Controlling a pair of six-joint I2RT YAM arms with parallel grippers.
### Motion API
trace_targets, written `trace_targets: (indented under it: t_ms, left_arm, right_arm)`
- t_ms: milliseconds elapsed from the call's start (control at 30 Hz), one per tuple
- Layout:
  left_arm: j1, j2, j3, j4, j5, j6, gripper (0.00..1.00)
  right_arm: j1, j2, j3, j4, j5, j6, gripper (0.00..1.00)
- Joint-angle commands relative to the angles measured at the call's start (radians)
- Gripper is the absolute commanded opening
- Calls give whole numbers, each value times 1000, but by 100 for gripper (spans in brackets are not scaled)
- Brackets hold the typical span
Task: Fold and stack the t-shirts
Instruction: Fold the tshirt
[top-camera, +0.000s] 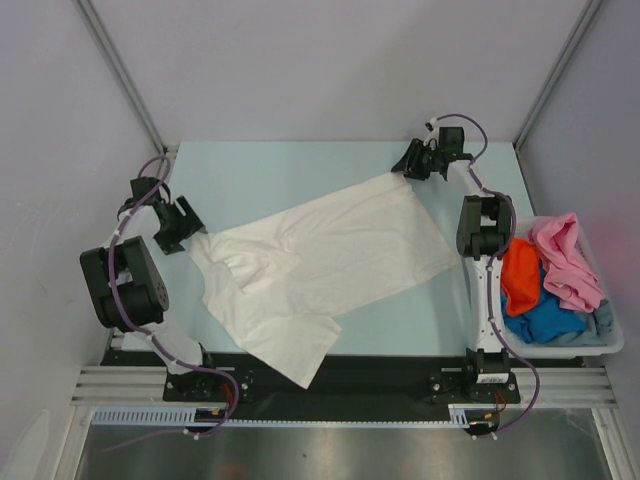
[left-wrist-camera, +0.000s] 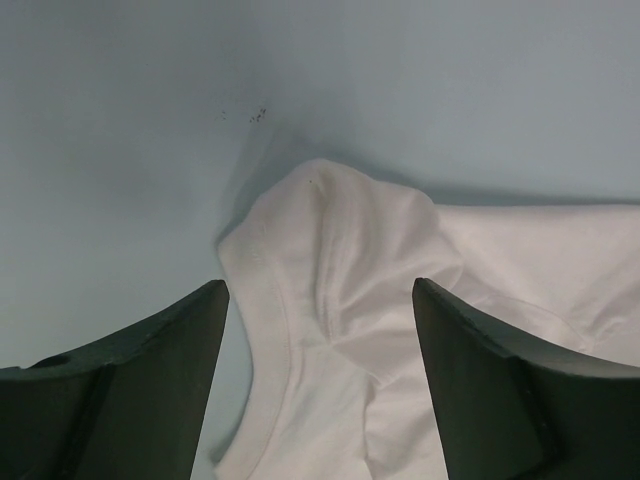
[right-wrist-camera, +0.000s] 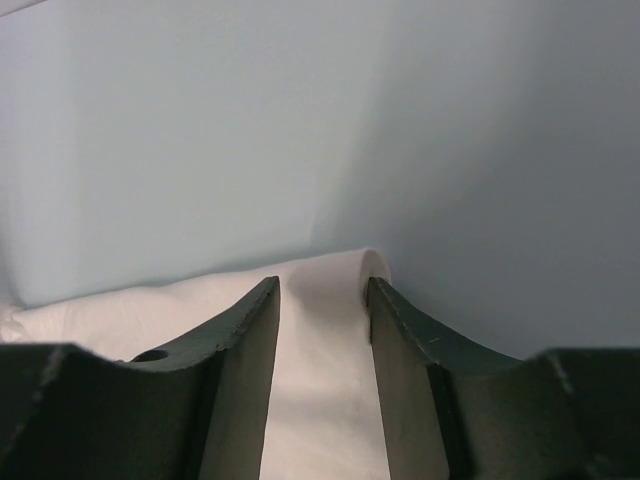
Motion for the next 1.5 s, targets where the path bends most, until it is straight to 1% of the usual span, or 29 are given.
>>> trace_targets:
  t_ms: [0,167,300,367,467,833,933,1000,1033,1067,1100,1133,1167,1200,1233,1267,1300,1333,1433,1467]
  left_arm:
    - [12,14,47,-15,-15,41,80]
    - [12,57,68,-64,-44,51,80]
    - [12,72,68,-55,-60,64,81]
    - [12,92,82,-56,-67,70,80]
    - [13,130,93,-36,-46,74,74]
    - [13,192,136,11,22,57,74]
    - [12,213,160,8,57,46,66]
    - [13,224,166,7,62,40,54]
    - [13,226,166,2,62,40,49]
    - [13,227,168,0,62,40,40]
    - [13,232,168,0,63,38,37]
    - [13,232,166,-1,66,43,35]
    - [13,235,168,-1,65,44,27]
    - [13,238,168,-1,62,46,23]
    - [15,239,168,0,62,44,19]
    - [13,241,169,3,57,44,8]
    - [15,239,171,10,54,43,4]
    - [15,241,172,16,55,40,0]
    - [15,241,180,49,62,38,0]
    - [15,242,189,59,63,38,0]
  right_arm:
    - [6,16,25,-31,16,20,47]
    - [0,22,33,-56,33,32,46]
    - [1,30,31,-73,19,28,44]
    - [4,32,28,-84,22,12,43]
    - [6,33,20,-81,19,20,42]
    - [18,39,10,-44,-1,77,41]
    - [18,41,-6,-18,-16,104,38]
    - [18,41,-12,-2,-18,121,38]
    - [16,39,-15,4,-16,129,35]
    - [13,36,-29,25,-9,156,33]
    - [10,32,-39,37,-4,173,31]
    - [3,24,-50,57,0,198,28]
    - [1,21,-64,109,-1,236,25]
    - [-4,13,-93,131,3,256,22]
    - [-5,1,-101,148,13,268,13]
    - [-8,-4,-111,175,35,293,8]
    - [-8,-11,-124,186,51,301,3]
    - [-8,-27,-136,198,68,310,0]
    - [-8,-62,-171,238,182,313,0]
    - [-37,-79,-174,249,203,308,0]
